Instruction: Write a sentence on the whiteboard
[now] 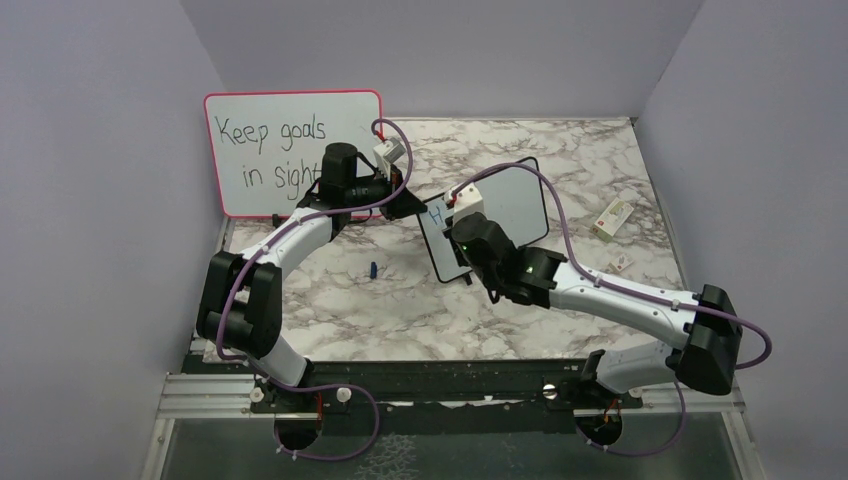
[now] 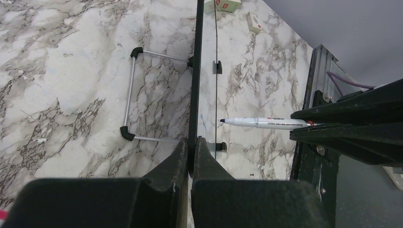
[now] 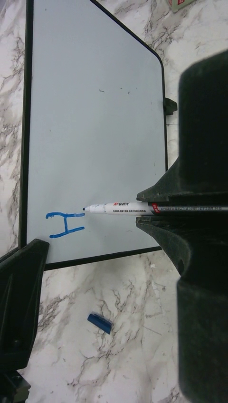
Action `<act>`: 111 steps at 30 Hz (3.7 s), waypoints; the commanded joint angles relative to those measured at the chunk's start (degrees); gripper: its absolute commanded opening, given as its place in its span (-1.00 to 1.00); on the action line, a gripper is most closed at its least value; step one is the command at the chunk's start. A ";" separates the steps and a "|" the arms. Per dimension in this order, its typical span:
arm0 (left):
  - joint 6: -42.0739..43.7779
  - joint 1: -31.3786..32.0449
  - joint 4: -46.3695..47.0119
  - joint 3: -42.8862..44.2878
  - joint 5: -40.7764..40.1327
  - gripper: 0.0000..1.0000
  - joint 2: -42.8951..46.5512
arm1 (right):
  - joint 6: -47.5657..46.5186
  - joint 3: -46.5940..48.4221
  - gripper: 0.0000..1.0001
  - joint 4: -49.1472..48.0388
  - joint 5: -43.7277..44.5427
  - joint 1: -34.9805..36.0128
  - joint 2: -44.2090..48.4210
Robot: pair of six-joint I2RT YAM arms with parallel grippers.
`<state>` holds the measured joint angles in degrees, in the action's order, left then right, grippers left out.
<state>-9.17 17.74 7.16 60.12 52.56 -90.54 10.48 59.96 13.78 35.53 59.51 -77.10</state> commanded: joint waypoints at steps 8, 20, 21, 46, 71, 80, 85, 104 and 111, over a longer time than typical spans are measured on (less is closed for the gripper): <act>2.87 -0.24 -2.84 0.18 0.97 -1.00 0.15 | -0.37 -0.69 -0.99 -5.03 2.42 -0.46 0.96; 2.87 -0.22 -2.84 0.18 1.10 -1.00 0.18 | -0.52 0.09 -0.99 -5.65 2.35 -1.14 -0.68; 2.86 -0.24 -2.80 0.22 1.10 -1.00 0.18 | -0.47 0.07 -0.99 -5.62 2.28 -1.15 -0.68; 2.71 -0.24 -2.85 0.26 1.45 -1.00 0.08 | -0.24 0.24 -0.99 -7.40 -0.08 -2.07 -2.70; 2.75 -0.25 -3.02 0.26 1.15 -1.00 0.11 | 0.50 -1.89 -0.99 -2.52 -2.26 -2.09 -1.04; 2.75 -0.25 -3.00 0.24 1.23 -1.00 0.16 | 0.67 -2.47 -0.99 -0.73 0.94 -2.03 -0.29; 2.75 -0.25 -3.02 0.22 1.32 -1.00 0.18 | 1.02 -2.47 -0.99 -1.08 2.92 -2.20 0.10; 2.66 -0.16 -2.96 0.26 1.76 -1.00 -0.04 | -0.87 -1.08 -0.99 -7.02 3.12 -2.78 -0.52; 2.66 -0.14 -2.98 0.26 1.81 -1.00 0.01 | -1.14 -0.47 -0.99 -7.90 2.44 -2.73 -1.06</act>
<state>-9.10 17.69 6.92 60.12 52.84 -90.54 9.80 58.02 9.32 36.82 57.30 -78.00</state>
